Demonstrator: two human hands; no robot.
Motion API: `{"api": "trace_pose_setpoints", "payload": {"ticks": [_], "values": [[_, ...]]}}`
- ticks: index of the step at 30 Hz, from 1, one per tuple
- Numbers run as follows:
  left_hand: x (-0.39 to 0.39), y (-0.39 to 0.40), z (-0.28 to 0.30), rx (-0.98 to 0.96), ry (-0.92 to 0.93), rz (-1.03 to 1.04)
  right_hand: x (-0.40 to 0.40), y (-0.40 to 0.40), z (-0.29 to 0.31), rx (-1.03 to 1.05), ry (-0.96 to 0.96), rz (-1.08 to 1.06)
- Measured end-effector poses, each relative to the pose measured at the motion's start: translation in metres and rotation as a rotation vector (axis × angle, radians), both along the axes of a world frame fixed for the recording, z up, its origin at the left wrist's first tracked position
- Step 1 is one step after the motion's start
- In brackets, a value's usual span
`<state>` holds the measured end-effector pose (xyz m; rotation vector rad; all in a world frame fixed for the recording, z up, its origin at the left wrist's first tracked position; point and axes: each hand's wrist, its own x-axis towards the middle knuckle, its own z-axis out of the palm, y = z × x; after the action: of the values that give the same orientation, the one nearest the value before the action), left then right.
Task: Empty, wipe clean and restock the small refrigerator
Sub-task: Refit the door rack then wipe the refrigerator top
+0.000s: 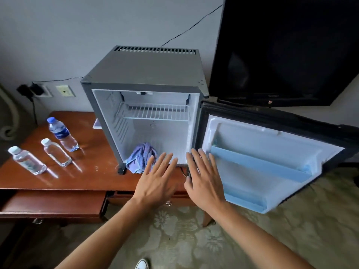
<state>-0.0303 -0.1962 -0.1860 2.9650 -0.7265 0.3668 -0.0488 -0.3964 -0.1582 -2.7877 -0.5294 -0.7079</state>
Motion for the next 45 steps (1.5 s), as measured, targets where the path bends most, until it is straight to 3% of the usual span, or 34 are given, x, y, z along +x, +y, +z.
{"api": "trace_pose_setpoints", "payload": {"ticks": [6, 11, 20, 24, 28, 32, 36, 38, 41, 43, 45], "values": [[0.039, 0.097, -0.031, 0.053, 0.174, 0.149, 0.063, 0.088, -0.036, -0.139, 0.264, 0.004], [0.054, 0.157, -0.055, 0.036, 0.217, 0.140, 0.114, 0.151, -0.067, -0.262, 0.515, -0.004], [0.051, 0.221, -0.089, -0.070, 0.194, 0.197, 0.198, 0.226, -0.154, -0.206, 0.861, -0.158], [0.050, 0.244, -0.095, -0.095, 0.177, 0.221, 0.215, 0.235, -0.165, -0.205, 0.654, -0.209], [0.058, 0.244, -0.089, -0.148, 0.226, 0.155, 0.200, 0.217, -0.136, -0.103, 0.689, -0.184], [0.082, 0.209, -0.063, -0.499, 0.388, 0.042, 0.150, 0.185, -0.083, 0.197, 0.679, -0.073], [0.091, 0.152, -0.021, -1.111, 1.038, -0.176, 0.083, 0.150, -0.021, 0.561, 0.714, 0.013], [0.087, 0.121, 0.000, -1.175, 1.101, -0.288, 0.055, 0.124, 0.009, 0.575, 0.746, 0.004], [0.077, 0.078, 0.025, -1.207, 1.041, -0.344, 0.018, 0.073, 0.076, 0.351, 0.771, 0.017], [0.069, 0.056, 0.037, -1.211, 0.951, -0.397, -0.003, 0.031, 0.133, 0.201, 0.539, -0.028], [0.056, 0.036, 0.048, -1.198, 0.878, -0.418, -0.012, -0.016, 0.187, 0.223, 0.164, -0.130]]}}
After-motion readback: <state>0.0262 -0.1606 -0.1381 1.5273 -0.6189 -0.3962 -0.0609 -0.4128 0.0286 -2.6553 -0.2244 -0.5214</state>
